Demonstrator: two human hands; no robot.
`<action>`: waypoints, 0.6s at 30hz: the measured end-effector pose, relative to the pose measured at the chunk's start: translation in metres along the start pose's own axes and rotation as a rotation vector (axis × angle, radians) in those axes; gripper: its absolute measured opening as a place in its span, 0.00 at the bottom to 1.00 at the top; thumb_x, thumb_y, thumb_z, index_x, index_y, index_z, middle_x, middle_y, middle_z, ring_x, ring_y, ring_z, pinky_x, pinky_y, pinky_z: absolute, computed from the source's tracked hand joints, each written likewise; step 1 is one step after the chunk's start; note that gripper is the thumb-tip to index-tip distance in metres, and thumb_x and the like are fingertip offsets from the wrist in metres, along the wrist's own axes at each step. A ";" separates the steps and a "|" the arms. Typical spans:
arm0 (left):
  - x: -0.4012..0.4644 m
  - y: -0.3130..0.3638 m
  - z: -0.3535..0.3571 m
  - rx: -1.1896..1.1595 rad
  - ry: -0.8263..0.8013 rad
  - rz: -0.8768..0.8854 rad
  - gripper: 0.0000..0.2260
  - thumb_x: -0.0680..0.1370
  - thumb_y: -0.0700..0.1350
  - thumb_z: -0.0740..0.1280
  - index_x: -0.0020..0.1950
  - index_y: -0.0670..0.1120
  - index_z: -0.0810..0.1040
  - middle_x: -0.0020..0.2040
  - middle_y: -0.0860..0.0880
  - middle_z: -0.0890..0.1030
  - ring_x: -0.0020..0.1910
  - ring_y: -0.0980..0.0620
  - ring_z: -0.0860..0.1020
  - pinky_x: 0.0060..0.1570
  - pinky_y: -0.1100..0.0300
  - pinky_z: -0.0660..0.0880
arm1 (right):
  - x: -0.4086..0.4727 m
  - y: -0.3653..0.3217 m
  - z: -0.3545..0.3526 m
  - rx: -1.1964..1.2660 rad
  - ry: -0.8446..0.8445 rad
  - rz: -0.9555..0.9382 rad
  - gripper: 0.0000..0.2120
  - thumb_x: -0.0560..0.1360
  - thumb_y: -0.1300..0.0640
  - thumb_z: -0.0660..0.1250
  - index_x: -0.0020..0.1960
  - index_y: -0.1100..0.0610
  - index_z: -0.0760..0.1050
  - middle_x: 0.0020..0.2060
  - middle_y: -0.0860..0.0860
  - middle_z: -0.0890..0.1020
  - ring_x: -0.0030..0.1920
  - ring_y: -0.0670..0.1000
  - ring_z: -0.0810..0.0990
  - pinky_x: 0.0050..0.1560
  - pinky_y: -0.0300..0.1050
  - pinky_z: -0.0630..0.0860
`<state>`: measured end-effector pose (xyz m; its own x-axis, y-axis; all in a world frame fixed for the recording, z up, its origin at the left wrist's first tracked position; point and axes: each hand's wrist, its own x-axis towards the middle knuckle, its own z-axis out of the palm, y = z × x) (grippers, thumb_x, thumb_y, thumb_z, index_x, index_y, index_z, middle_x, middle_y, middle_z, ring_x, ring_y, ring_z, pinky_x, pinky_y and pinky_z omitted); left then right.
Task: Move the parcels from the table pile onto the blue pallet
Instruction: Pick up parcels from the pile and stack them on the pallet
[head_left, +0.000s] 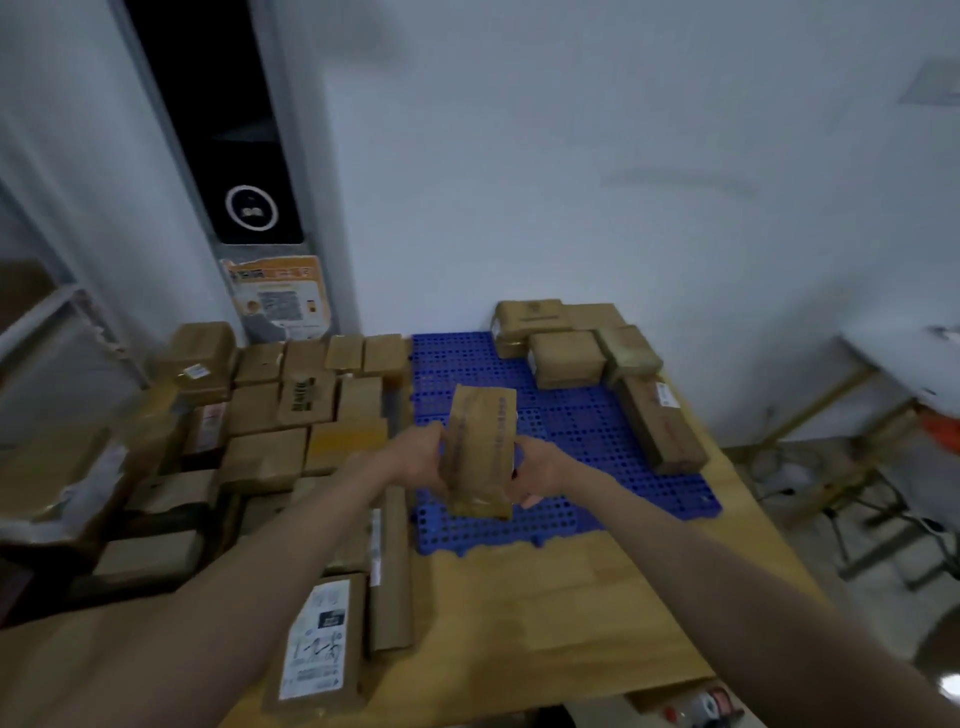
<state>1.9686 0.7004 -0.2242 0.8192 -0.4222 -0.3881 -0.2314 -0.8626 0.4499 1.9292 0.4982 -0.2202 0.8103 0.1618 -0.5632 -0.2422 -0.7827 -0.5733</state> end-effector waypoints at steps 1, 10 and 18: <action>0.012 0.009 0.006 0.002 -0.025 0.010 0.35 0.66 0.46 0.81 0.67 0.43 0.68 0.56 0.44 0.79 0.55 0.45 0.78 0.49 0.55 0.73 | 0.001 0.015 -0.007 0.023 0.000 0.018 0.29 0.76 0.67 0.68 0.73 0.56 0.63 0.56 0.67 0.80 0.50 0.64 0.82 0.51 0.59 0.81; 0.114 0.086 0.057 -0.043 -0.144 0.020 0.37 0.68 0.48 0.79 0.71 0.43 0.65 0.47 0.50 0.77 0.46 0.51 0.77 0.44 0.57 0.75 | 0.028 0.130 -0.077 0.020 0.018 0.008 0.31 0.78 0.59 0.69 0.77 0.52 0.59 0.58 0.58 0.81 0.47 0.56 0.85 0.44 0.48 0.84; 0.204 0.145 0.082 -0.207 -0.217 -0.049 0.36 0.70 0.51 0.78 0.73 0.50 0.65 0.48 0.57 0.75 0.46 0.58 0.76 0.42 0.65 0.73 | 0.074 0.214 -0.150 0.023 -0.027 -0.017 0.40 0.76 0.58 0.71 0.79 0.52 0.51 0.62 0.57 0.79 0.50 0.58 0.84 0.47 0.49 0.83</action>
<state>2.0594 0.4669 -0.3040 0.6901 -0.4508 -0.5662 -0.0645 -0.8175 0.5723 2.0173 0.2527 -0.2959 0.7997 0.1911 -0.5692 -0.2411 -0.7659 -0.5960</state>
